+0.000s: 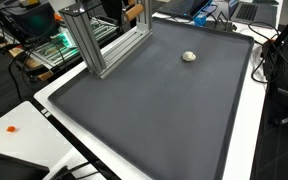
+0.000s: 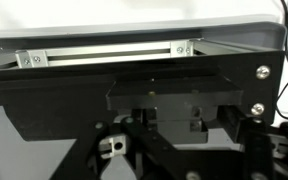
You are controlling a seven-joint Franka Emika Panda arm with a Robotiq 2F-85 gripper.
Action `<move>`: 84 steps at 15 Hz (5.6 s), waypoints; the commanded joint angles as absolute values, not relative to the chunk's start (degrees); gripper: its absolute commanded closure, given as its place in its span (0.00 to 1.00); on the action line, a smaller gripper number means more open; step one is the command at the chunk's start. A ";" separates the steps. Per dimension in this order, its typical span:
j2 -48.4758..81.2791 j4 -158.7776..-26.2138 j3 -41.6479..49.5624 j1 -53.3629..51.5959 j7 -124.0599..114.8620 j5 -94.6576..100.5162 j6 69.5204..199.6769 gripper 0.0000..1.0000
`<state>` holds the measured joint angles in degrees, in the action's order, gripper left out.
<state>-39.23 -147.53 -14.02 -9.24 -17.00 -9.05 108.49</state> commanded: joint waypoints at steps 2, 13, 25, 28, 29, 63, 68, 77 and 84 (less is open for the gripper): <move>-40.68 -148.68 -14.59 -9.06 -18.30 -8.70 107.42 0.56; -40.08 -144.69 -12.82 -8.22 -15.84 -7.54 105.92 0.71; -29.14 -130.46 -11.34 -8.54 -4.24 -2.82 110.71 0.71; -23.23 -127.04 -11.62 -8.97 -1.70 -1.88 115.18 0.71; -21.19 -126.04 -11.77 -9.08 -0.92 -1.47 116.66 0.71; 8.78 -117.05 -7.91 -10.13 -29.13 9.90 134.97 0.71; 11.37 -115.99 -6.65 -11.12 -32.62 10.80 135.00 0.71; 13.37 -116.78 -4.89 -12.66 -38.42 14.26 140.09 0.71; 13.92 -116.39 -4.17 -13.27 -40.39 14.40 139.37 0.71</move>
<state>13.29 -115.93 -4.70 -12.68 -39.83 14.90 140.43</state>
